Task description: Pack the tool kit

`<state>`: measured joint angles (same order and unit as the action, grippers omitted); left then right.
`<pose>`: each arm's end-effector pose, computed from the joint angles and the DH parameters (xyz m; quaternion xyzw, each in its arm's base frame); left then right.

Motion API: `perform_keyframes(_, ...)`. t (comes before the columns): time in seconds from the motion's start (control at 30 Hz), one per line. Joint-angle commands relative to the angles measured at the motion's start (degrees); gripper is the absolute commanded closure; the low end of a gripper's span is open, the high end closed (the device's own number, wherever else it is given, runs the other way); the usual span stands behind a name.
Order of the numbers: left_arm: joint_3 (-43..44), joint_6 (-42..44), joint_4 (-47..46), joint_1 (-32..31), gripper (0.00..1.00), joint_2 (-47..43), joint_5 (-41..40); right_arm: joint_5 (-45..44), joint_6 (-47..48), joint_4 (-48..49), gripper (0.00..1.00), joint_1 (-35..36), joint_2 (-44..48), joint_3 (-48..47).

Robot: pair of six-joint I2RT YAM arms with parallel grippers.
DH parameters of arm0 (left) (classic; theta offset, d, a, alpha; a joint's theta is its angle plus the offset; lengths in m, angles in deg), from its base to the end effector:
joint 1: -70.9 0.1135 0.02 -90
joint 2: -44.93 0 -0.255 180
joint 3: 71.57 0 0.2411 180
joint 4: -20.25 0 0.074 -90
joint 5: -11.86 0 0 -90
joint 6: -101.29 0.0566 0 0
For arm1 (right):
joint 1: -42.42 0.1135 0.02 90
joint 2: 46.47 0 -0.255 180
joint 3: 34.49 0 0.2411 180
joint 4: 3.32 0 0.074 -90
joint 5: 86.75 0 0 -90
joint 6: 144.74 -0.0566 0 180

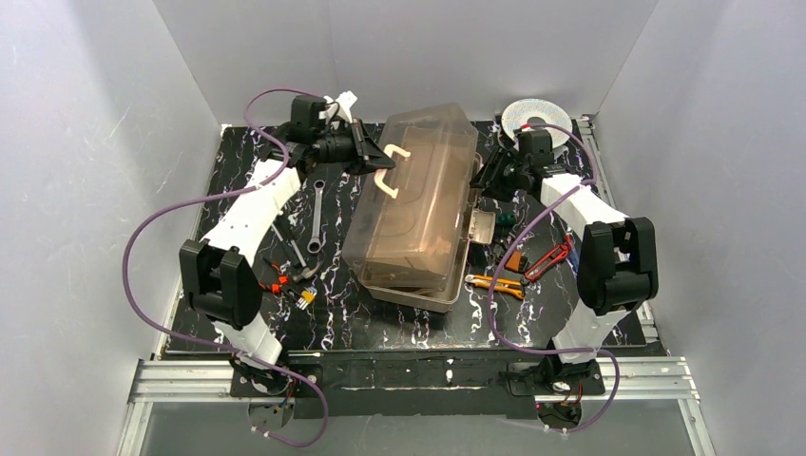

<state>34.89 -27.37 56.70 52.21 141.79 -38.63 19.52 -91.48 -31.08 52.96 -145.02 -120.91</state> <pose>0.3609 -0.1601 0.3537 0.0353 0.8204 -0.4891 0.2942 0.3826 0.0873 0.2327 0.1449 0.8870 0.2855 0.3326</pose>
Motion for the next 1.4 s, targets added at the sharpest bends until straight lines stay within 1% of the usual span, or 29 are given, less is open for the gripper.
perform_keyframes(0.0, -3.97, 1.41, -2.1, 6.46, 1.0, -6.99, 2.24, -2.79, 3.08, -2.34, 0.45, 0.44, -1.14, -2.88)
perform_keyframes(0.1, -5.7, 2.16, -1.87, 10.25, 1.0, -8.47, 2.82, -3.52, 4.01, -3.75, 0.46, 0.44, -2.12, -4.28)
perform_keyframes(0.17, -6.79, 2.55, -1.53, 12.07, 1.0, -8.92, 3.55, -3.57, 4.48, -4.49, 0.49, 0.45, -3.04, -5.3)
perform_keyframes(0.27, -8.12, 3.18, -1.08, 14.2, 1.0, -9.34, 4.42, -3.7, 5.25, -5.87, 0.51, 0.44, -4.69, -7.08)
perform_keyframes(0.37, -8.84, 5.43, -0.14, 14.86, 1.0, -9.99, 5.35, -3.72, 6.27, -7.85, 0.53, 0.43, -6.22, -9.18)
perform_keyframes(0.47, -8.64, 9.15, 4.09, 15.56, 1.0, -10.77, 1.28, -3.98, 7.14, -8.99, 0.57, 0.42, -7.14, -10.87)
perform_keyframes(0.57, -9.29, 10.79, 7.6, 17.75, 1.0, -11.59, -2.08, -4.83, 7.65, -9.69, 0.58, 0.4, -7.31, -11.62)
perform_keyframes(0.6, -9.76, 11.13, 8.18, 18.44, 1.0, -11.75, -2.44, -4.99, 7.71, -9.78, 0.58, 0.42, -7.36, -11.85)
perform_keyframes(0.63, -10.12, 11.43, 8.75, 20.96, 1.0, -12.03, -2.8, -5.02, 7.78, -9.85, 0.58, 0.44, -7.37, -12.19)
perform_keyframes(0.7, -10.91, 11.85, 9.95, 23.61, 1.0, -12.63, -4.38, -5.19, 7.85, -10.12, 0.59, 0.43, -7.77, -13.28)
perform_keyframes(0.87, -15.2, 11.3, 10.36, 27.78, 1.0, -13.47, -8.73, -4.28, 7.69, -12.64, 0.59, 0.45, -9.86, -17.97)
perform_keyframes(0.9, -16.31, 10.77, 9.79, 28.49, 0.98, -13.59, -9.16, -4.03, 7.57, -12.88, 0.58, 0.47, -10.15, -18.47)
perform_keyframes(0.97, -18.44, 9.59, 8.22, 30.21, 0.91, -13.7, -9.44, -3.72, 7.37, -13.2, 0.59, 0.59, -10.49, -18.87)
perform_keyframes(1.0, -19.14, 8.86, 7.81, 30.95, 0.83, -13.64, -9.47, -3.67, 7.32, -13.12, 0.59, 0.7, -10.48, -18.81)
perform_keyframes(1.03, -19.66, 8.35, 7.62, 31.82, 0.71, -13.44, -9.2, -3.57, 7.35, -13.07, 0.59, 0.78, -10.57, -18.82)
perform_keyframes(1.07, -19.92, 7.71, 7.5, 32.56, 0.51, -13.14, -8.65, -3.47, 7.35, -13.03, 0.59, 0.87, -10.55, -18.88)
perform_keyframes(1.1, -20.16, 6.88, 7.59, 33.52, 0.29, -12.93, -7.54, -3.5, 7.31, -13.05, 0.59, 0.88, -10.58, -18.92)
perform_keyframes(1.13, -20.29, 6.0, 7.41, 34.37, 0.14, -12.72, -5.96, -3.62, 7.41, -13.09, 0.59, 0.88, -10.57, -19.0)
perform_keyframes(1.17, -20.58, 5.25, 6.89, 35.24, 0.09, -12.57, -4.49, -3.78, 7.48, -13.04, 0.59, 0.88, -10.43, -19.01)
perform_keyframes(1.23, -21.79, 3.36, 4.56, 35.92, 0.04, -13.03, -2.75, -3.81, 7.69, -12.95, 0.59, 0.9, -10.44, -19.26)
perform_keyframes(1.3, -24.05, 1.45, 1.89, 35.97, 0.03, -13.65, -1.23, -3.71, 7.88, -13.12, 0.59, 0.92, -10.69, -19.95)
perform_keyframes(1.37, -25.54, 0.42, 1.12, 36.19, 0.03, -14.28, -1.56, -4.03, 8.4, -13.91, 0.6, 0.89, -11.28, -21.05)
